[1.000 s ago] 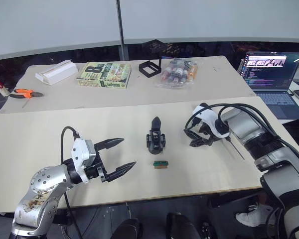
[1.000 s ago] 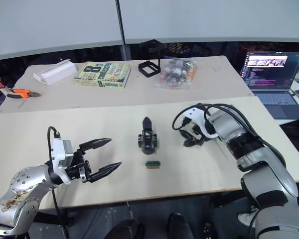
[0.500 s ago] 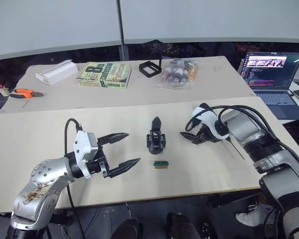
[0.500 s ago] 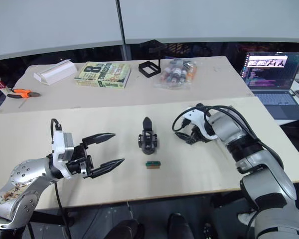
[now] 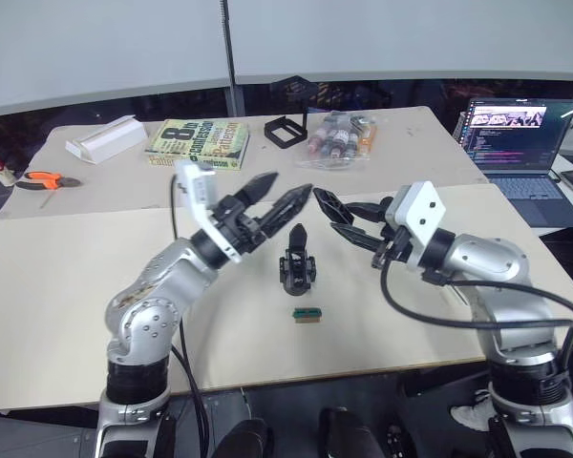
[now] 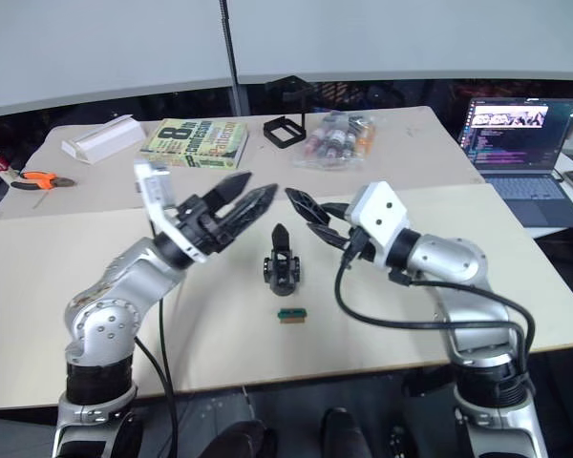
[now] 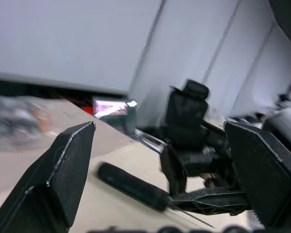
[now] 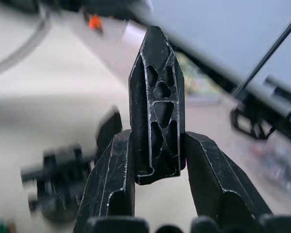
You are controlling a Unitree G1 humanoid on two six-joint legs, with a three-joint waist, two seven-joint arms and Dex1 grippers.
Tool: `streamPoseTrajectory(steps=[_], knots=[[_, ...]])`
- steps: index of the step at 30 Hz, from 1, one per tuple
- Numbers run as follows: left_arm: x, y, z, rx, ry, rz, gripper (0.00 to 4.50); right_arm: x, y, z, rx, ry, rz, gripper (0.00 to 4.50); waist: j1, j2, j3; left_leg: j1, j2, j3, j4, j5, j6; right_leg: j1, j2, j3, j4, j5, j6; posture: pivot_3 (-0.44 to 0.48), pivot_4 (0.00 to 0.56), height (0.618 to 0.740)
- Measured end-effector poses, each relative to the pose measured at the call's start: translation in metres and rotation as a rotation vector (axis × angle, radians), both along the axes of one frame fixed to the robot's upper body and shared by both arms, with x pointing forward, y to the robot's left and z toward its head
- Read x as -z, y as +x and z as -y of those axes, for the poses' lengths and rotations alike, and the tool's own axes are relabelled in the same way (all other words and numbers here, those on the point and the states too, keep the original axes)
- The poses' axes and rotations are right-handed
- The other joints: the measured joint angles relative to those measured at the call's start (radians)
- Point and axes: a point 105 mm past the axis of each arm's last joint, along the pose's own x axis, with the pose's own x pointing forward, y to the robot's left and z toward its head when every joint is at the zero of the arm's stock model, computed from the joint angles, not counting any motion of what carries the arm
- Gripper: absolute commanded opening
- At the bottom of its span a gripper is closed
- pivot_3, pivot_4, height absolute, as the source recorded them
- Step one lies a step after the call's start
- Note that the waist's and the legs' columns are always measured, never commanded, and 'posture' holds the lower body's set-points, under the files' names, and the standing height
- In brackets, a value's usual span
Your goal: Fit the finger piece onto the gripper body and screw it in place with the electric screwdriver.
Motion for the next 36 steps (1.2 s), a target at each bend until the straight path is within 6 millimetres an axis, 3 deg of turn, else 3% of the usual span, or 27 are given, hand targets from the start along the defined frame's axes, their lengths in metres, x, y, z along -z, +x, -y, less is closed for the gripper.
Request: streamPoseTrajectory(steps=[10, 13, 19, 21, 23, 25, 29, 32, 36], knots=[[-0.001, 0.014, 0.022, 0.023, -0.055, -0.061, 4.50, -0.011, 0.005, -0.004, 0.029, -0.073, 0.186, 1.11, 0.004, 0.000, 0.000, 0.001, -0.001, 0.000, 0.000, 0.000, 0.000, 0.000, 0.002, 0.000, 0.000, 0.000, 0.000, 0.000, 0.150, 0.740], [-0.002, 0.014, 0.025, 0.021, -0.072, -0.070, 3.66, -0.005, 0.009, -0.004, 0.028, -0.086, 0.171, 1.11, 0.004, 0.000, 0.000, 0.001, 0.000, 0.000, 0.000, 0.000, 0.000, 0.000, 0.001, 0.000, 0.000, 0.000, 0.000, 0.000, 0.150, 0.740], [-0.004, 0.015, 0.027, 0.009, -0.096, -0.081, 0.74, -0.007, 0.014, -0.003, 0.021, -0.099, 0.185, 1.11, 0.004, 0.000, 0.000, 0.001, 0.000, 0.000, -0.001, 0.000, 0.000, 0.000, 0.001, 0.000, 0.000, 0.000, 0.000, 0.000, 0.150, 0.740], [-0.004, 0.016, 0.026, 0.004, -0.098, -0.084, 0.06, -0.008, 0.014, -0.004, 0.019, -0.103, 0.197, 1.11, 0.003, 0.000, 0.000, 0.001, 0.000, 0.000, -0.001, 0.000, 0.000, 0.000, 0.001, 0.000, 0.000, 0.000, 0.000, 0.000, 0.150, 0.740], [-0.004, 0.016, 0.027, -0.001, -0.111, -0.089, 0.06, -0.009, 0.016, -0.004, 0.021, -0.106, 0.202, 1.11, 0.004, 0.000, 0.000, 0.001, 0.000, 0.000, 0.000, 0.000, 0.000, 0.000, 0.001, 0.000, 0.000, 0.000, 0.000, 0.000, 0.150, 0.740], [-0.005, 0.015, 0.027, -0.007, -0.117, -0.091, 0.00, -0.009, 0.016, -0.005, 0.010, -0.103, 0.194, 2.14, 0.004, 0.000, 0.000, 0.001, 0.000, 0.000, 0.000, 0.000, 0.000, 0.000, 0.001, 0.000, 0.000, 0.000, 0.000, 0.000, 0.150, 0.740], [-0.011, 0.011, 0.029, -0.005, -0.135, -0.043, 0.00, -0.011, 0.008, -0.004, -0.074, -0.071, 0.128, 3.48, 0.007, 0.000, 0.000, 0.000, -0.001, 0.000, 0.000, 0.000, 0.000, 0.001, 0.001, 0.000, -0.001, 0.000, 0.000, 0.000, 0.150, 0.740], [-0.013, 0.008, 0.031, 0.015, -0.126, -0.024, 0.00, -0.011, 0.002, 0.008, -0.118, -0.116, 0.016, 4.47, 0.008, -0.001, 0.000, 0.000, -0.001, 0.000, 0.000, 0.000, 0.001, 0.002, 0.001, -0.001, -0.002, 0.000, 0.000, 0.000, 0.150, 0.740], [-0.016, 0.002, 0.020, 0.081, -0.043, 0.048, 0.00, -0.011, -0.012, 0.029, -0.197, -0.145, -0.246, 4.47, 0.002, -0.001, 0.000, 0.001, 0.001, 0.000, -0.002, 0.000, 0.001, 0.001, 0.000, 0.000, -0.002, 0.000, 0.000, 0.000, 0.150, 0.740]])
